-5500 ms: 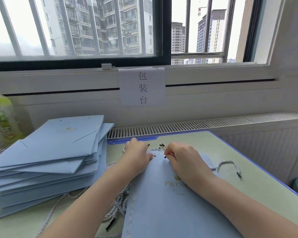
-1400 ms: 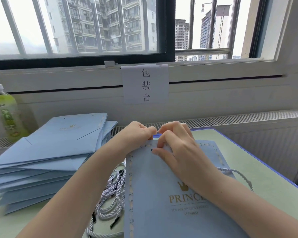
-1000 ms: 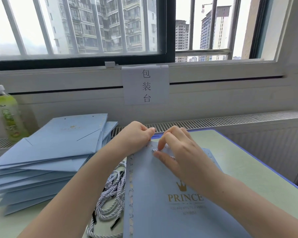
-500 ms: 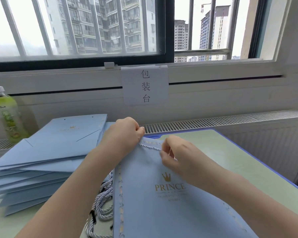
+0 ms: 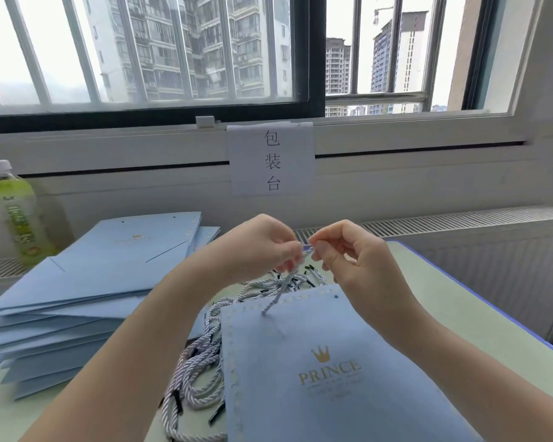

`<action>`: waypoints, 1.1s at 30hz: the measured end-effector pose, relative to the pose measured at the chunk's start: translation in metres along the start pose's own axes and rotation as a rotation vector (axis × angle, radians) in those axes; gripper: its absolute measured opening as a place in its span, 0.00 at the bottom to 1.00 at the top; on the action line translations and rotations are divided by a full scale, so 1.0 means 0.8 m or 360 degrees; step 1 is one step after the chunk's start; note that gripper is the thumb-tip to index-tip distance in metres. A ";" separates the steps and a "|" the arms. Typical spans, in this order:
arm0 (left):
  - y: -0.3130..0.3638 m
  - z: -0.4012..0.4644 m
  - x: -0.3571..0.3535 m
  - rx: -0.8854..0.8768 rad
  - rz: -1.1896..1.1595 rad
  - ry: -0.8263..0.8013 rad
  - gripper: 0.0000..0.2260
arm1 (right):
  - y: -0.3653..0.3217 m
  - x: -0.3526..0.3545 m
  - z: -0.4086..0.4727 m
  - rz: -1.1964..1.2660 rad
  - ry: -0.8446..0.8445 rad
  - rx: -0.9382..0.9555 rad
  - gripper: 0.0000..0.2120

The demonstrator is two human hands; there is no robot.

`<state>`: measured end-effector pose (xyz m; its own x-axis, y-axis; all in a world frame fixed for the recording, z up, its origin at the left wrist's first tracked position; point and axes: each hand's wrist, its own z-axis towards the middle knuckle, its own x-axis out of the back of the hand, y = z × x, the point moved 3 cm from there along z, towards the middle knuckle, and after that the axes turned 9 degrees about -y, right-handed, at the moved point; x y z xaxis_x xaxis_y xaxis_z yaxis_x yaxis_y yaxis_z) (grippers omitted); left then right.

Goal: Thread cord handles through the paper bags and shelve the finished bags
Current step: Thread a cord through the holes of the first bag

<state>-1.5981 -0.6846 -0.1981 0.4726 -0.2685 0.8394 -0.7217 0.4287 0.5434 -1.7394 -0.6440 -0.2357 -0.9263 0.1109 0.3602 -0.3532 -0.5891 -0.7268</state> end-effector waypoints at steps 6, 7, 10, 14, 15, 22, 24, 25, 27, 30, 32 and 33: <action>0.015 -0.005 -0.005 -0.0258 -0.0343 -0.0079 0.05 | 0.004 0.012 0.003 0.0011 0.0126 -0.0041 0.07; 0.011 -0.004 -0.001 -0.0229 -0.0327 -0.0004 0.06 | 0.006 0.014 0.003 0.0004 0.0135 -0.0058 0.07; 0.000 -0.001 0.016 -0.0090 -0.0274 0.0341 0.08 | 0.014 0.020 0.005 -0.0035 0.0158 -0.0122 0.07; -0.018 -0.003 0.033 0.0160 0.0007 0.0734 0.09 | 0.022 0.020 0.005 -0.0150 0.0121 -0.0249 0.06; -0.021 -0.004 0.034 0.0217 0.0055 0.0754 0.10 | 0.024 0.019 0.005 -0.0177 0.0107 -0.0272 0.06; -0.031 0.005 0.006 0.0401 0.0222 0.0057 0.11 | 0.037 0.025 0.008 0.0939 0.0219 -0.0675 0.05; -0.036 0.007 -0.011 0.0423 0.0242 -0.0206 0.10 | 0.036 0.024 0.010 0.1428 0.0245 -0.0744 0.06; -0.037 0.009 -0.020 0.0410 0.0308 -0.0286 0.10 | 0.035 0.022 0.011 0.1606 0.0247 -0.0756 0.06; -0.040 0.018 -0.034 0.0350 0.0509 -0.0322 0.07 | 0.032 0.020 0.012 0.1825 0.0242 -0.0761 0.07; -0.040 0.027 -0.049 0.0293 0.0510 -0.0241 0.08 | 0.032 0.018 0.011 0.1885 0.0224 -0.0751 0.06; -0.039 0.027 -0.053 0.0248 0.0391 -0.0183 0.07 | 0.033 0.017 0.011 0.1802 0.0189 -0.0755 0.05; -0.040 0.028 -0.055 0.0239 0.0340 -0.0160 0.09 | 0.033 0.018 0.010 0.1767 0.0175 -0.0761 0.06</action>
<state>-1.6071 -0.7058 -0.2518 0.2545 -0.2735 0.9276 -0.8700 0.3541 0.3431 -1.7609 -0.6647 -0.2453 -0.7538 -0.1856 -0.6303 0.6484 -0.0543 -0.7594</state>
